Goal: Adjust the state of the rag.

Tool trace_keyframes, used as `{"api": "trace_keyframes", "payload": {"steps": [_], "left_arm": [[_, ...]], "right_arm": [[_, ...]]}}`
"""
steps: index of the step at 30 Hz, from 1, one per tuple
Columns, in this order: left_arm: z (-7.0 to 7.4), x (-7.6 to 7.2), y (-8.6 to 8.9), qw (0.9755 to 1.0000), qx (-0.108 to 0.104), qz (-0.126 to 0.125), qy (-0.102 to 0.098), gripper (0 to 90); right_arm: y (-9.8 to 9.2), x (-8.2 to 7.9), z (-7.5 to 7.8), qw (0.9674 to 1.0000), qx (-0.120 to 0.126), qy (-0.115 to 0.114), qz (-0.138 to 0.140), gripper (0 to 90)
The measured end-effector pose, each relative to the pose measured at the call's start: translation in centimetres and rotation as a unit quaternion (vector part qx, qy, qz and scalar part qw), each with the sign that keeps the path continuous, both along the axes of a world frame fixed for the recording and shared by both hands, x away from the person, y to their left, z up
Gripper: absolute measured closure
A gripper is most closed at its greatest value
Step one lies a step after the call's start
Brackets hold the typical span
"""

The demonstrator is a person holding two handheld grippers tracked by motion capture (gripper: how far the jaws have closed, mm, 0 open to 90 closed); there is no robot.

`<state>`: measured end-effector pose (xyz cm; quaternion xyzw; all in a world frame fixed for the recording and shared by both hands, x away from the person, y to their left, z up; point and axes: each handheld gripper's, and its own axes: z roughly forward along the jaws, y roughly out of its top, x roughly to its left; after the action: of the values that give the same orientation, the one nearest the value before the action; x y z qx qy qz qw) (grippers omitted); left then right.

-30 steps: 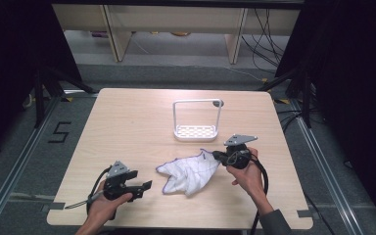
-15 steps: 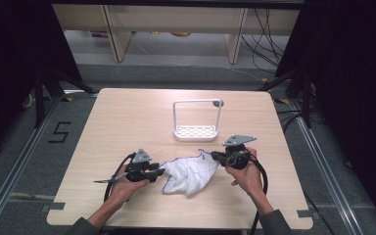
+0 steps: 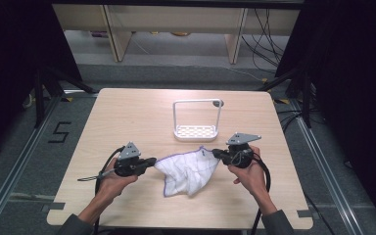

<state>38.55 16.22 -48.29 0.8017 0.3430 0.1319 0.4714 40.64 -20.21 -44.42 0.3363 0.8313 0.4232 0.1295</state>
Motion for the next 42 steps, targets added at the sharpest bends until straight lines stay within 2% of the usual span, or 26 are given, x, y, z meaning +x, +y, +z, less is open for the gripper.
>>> {"api": "trace_keyframes", "payload": {"steps": [1,4,5,6,7,10,12,14,16,17,18,19,20,21,24,26,28,30,31,34,36,38,39,40,41,42], "left_arm": [[0.5,-0.2,0.1,1.0,-0.002,-0.004,-0.002,89.6],[1.3,-0.5,0.4,0.9999,-0.01,-0.008,-0.009,89.7],[2.8,-1.0,0.9,0.9996,-0.021,-0.009,-0.017,89.7],[2.8,-1.0,0.9,0.9996,-0.021,-0.009,-0.017,89.7],[4.8,-1.9,1.4,0.9989,-0.028,-0.014,-0.035,89.7],[6.1,-2.3,1.7,0.9981,-0.036,-0.013,-0.048,89.6],[7.0,-2.3,1.9,0.9975,-0.036,-0.007,-0.061,89.7],[6.8,-1.6,1.6,0.9978,-0.034,-0.002,-0.056,89.6],[5.3,-0.4,1.0,0.999,-0.027,0.002,-0.035,89.4],[3.4,0.5,0.4,0.9998,-0.021,-0.001,-0.007,89.1],[3.4,0.5,0.4,0.9998,-0.021,-0.001,-0.007,87.2],[1.8,0.9,0.0,0.9998,-0.013,0.003,0.014,81.9],[1.8,0.9,0.0,0.9998,-0.013,0.003,0.014,79.4],[0.6,1.1,-0.2,0.9994,-0.004,0.003,0.035,74.6],[-0.2,1.1,-0.5,0.999,0.009,0.004,0.044,64.1],[-1.0,0.8,-1.6,0.9975,0.021,0.0,0.067,55.8],[-1.3,0.4,-2.3,0.996,0.036,-0.005,0.082,46.0],[-1.4,0.2,-2.9,0.9952,0.05,-0.003,0.084,38.5],[-1.6,0.3,-3.2,0.9949,0.057,-0.004,0.083,34.9],[-2.0,0.7,-3.6,0.9944,0.072,0.003,0.077,32.6],[-2.7,1.1,-4.1,0.9933,0.092,0.006,0.069,34.9],[-2.8,1.1,-4.2,0.9931,0.097,0.003,0.066,43.9],[-3.0,1.1,-4.6,0.9936,0.105,-0.009,0.041,51.7],[-3.0,1.1,-4.6,0.9936,0.105,-0.009,0.041,59.0],[-3.1,1.2,-4.7,0.9939,0.1,-0.03,0.037,72.6],[-3.2,1.2,-4.8,0.9941,0.098,-0.035,0.031,77.9]], "right_arm": [[0.0,-0.1,0.1,0.9999,0.002,-0.001,-0.012,88.9],[-0.1,-0.3,0.4,0.9998,0.015,-0.003,-0.01,88.9],[-0.1,-0.5,0.8,0.9997,0.022,0.0,-0.004,88.9],[-0.1,-0.5,0.8,0.9997,0.022,0.0,-0.004,88.9],[0.0,-0.8,1.4,0.9996,0.026,-0.012,0.0,88.9],[0.1,-1.1,2.0,0.9992,0.035,-0.017,0.009,88.9],[0.2,-1.6,2.4,0.9988,0.048,-0.012,-0.003,88.9],[0.1,-1.4,2.5,0.999,0.04,-0.017,-0.005,88.8],[0.2,-0.6,1.4,0.9993,0.025,-0.009,-0.027,88.7],[0.1,-0.2,0.9,0.9994,0.015,0.0,-0.031,88.7],[0.1,-0.2,0.9,0.9994,0.015,0.0,-0.031,88.7],[-0.3,0.4,0.0,0.9992,-0.008,0.002,-0.04,88.7],[-0.3,0.4,0.0,0.9992,-0.008,0.002,-0.04,88.7],[-0.6,0.6,-0.5,0.9988,-0.004,0.006,-0.048,88.7],[-0.7,0.7,-0.7,0.9986,-0.02,0.015,-0.048,88.5],[-0.8,1.0,-1.1,0.9985,-0.027,0.01,-0.048,88.5],[-0.7,1.0,-1.3,0.9978,-0.034,0.022,-0.052,88.5],[-0.8,1.1,-1.7,0.9977,-0.044,0.015,-0.05,88.4],[-0.7,1.0,-1.8,0.9971,-0.046,0.025,-0.056,88.3],[-0.6,1.1,-1.9,0.9969,-0.052,0.025,-0.053,88.1],[-0.5,1.1,-2.0,0.9968,-0.055,0.026,-0.051,88.0],[-0.5,1.1,-2.0,0.9965,-0.056,0.029,-0.055,88.1],[-0.4,1.2,-2.1,0.9963,-0.061,0.03,-0.053,88.1],[-0.4,1.2,-2.1,0.9963,-0.061,0.03,-0.053,88.1],[-0.4,1.2,-2.2,0.9961,-0.065,0.033,-0.05,88.2],[-0.2,1.2,-2.3,0.9964,-0.06,0.033,-0.05,88.3]]}}
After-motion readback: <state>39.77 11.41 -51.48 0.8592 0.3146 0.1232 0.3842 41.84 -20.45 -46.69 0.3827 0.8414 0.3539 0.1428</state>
